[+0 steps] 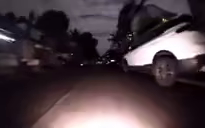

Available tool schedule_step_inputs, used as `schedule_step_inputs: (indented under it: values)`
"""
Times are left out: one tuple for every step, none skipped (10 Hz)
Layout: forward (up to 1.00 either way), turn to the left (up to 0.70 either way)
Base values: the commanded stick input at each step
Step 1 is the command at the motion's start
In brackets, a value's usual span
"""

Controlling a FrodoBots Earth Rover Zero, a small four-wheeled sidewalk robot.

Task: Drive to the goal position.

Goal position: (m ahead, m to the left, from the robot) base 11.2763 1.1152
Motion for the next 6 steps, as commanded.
schedule_step_inputs:
  values:
    - [1.0,0.0]
    - [1.0,0.0]
    - [1.0,0.0]
    - [1.0,0.0]
    - [1.0,0.0]
    - [1.0,0.02]
